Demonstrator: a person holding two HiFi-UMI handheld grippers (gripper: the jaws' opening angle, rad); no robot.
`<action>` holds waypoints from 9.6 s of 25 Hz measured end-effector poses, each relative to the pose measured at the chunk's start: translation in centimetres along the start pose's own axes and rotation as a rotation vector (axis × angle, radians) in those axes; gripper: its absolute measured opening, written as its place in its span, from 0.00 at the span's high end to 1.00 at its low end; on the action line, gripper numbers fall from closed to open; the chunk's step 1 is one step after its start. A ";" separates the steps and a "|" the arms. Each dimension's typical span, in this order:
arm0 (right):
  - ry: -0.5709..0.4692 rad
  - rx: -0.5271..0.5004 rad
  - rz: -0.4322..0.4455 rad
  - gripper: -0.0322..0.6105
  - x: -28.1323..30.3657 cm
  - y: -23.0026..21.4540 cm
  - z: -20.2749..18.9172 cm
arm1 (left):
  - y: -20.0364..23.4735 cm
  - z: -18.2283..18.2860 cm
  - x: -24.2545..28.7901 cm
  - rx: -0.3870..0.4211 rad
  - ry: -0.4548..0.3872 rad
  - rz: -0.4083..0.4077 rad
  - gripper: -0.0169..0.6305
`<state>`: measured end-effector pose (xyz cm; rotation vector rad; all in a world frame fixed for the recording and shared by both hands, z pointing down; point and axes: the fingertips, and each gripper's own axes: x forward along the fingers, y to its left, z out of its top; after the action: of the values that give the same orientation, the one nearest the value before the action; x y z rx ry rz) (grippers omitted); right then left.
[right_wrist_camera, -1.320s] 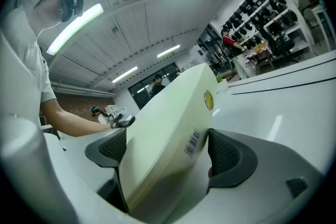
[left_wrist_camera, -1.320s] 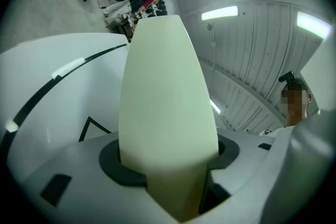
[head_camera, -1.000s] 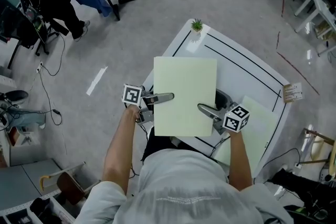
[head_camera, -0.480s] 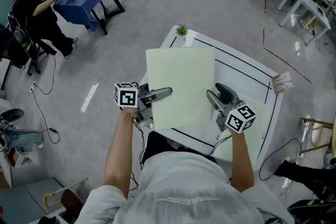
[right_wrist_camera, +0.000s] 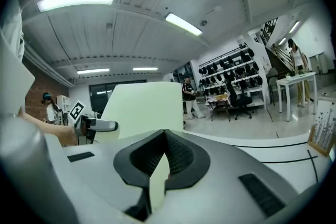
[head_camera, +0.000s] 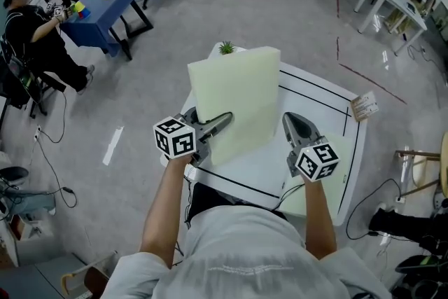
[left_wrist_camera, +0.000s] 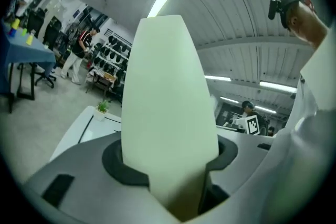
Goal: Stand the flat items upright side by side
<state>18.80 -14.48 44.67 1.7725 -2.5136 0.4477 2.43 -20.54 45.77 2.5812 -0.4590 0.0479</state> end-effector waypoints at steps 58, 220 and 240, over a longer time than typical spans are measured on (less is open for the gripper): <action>0.026 -0.036 -0.270 0.82 -9.6 -2.8 -0.7 | -1.8 -7.3 4.4 0.322 0.018 0.515 0.42; 0.444 1.011 0.582 0.43 -25.8 -11.1 -18.0 | -20.9 -25.5 19.2 -0.311 0.445 -0.236 0.32; 0.179 0.623 0.167 0.50 -29.1 -18.4 -8.8 | -17.2 -19.9 13.4 -0.138 0.207 0.002 0.32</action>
<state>44.81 8.78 51.42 1.5604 -2.5676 1.4599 21.79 -0.97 56.39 2.4082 -0.3742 0.2725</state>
